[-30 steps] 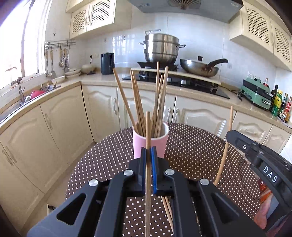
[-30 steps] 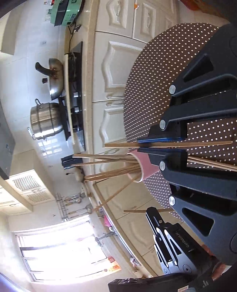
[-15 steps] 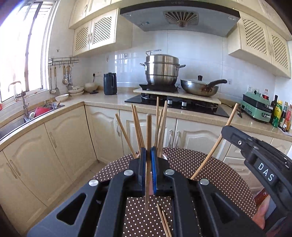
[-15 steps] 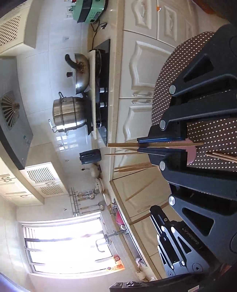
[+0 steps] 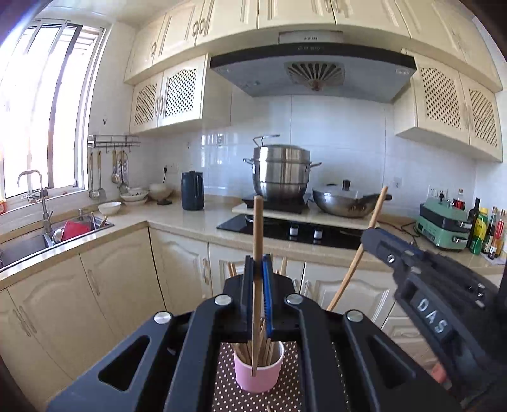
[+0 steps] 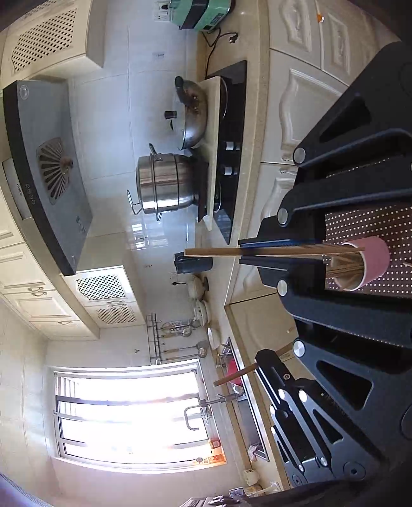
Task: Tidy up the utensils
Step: 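Open the left tool over the cup while the right tool releases its chopstick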
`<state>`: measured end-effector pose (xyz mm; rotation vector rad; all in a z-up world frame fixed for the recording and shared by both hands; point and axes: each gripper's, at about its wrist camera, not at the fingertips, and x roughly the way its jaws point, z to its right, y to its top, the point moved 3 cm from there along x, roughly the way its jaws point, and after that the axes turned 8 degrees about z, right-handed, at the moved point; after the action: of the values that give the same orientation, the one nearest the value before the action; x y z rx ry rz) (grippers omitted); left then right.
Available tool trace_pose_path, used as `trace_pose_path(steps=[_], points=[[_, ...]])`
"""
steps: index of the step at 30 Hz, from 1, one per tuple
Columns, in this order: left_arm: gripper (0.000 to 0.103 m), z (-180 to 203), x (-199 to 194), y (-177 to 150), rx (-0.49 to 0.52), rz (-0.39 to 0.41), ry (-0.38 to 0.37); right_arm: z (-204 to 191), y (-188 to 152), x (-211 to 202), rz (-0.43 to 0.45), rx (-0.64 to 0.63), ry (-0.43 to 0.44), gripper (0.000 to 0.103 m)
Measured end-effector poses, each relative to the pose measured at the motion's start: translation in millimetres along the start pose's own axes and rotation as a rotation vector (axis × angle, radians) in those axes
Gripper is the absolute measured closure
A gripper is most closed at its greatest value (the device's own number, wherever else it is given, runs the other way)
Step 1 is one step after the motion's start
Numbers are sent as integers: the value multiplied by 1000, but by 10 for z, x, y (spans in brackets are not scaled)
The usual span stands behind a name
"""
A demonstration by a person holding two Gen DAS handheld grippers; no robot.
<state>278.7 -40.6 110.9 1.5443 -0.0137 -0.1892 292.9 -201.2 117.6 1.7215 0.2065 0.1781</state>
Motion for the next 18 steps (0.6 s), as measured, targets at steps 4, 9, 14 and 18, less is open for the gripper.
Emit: trace_pose_path(steps=[4,9,14,18], points=[[97,-5,74,79,-19,17,-1,-23,44,134,3,2,7,97],[97,-30,291,-34,-21,-20,28,31,-132,370,-48,31,9,97],[96,-90,307,-72,-18,12,32,106,-403,589,-109,70,4,97],[97,-107,325,-24,-27,13,29,122,-458,689,-125,84,1,97]])
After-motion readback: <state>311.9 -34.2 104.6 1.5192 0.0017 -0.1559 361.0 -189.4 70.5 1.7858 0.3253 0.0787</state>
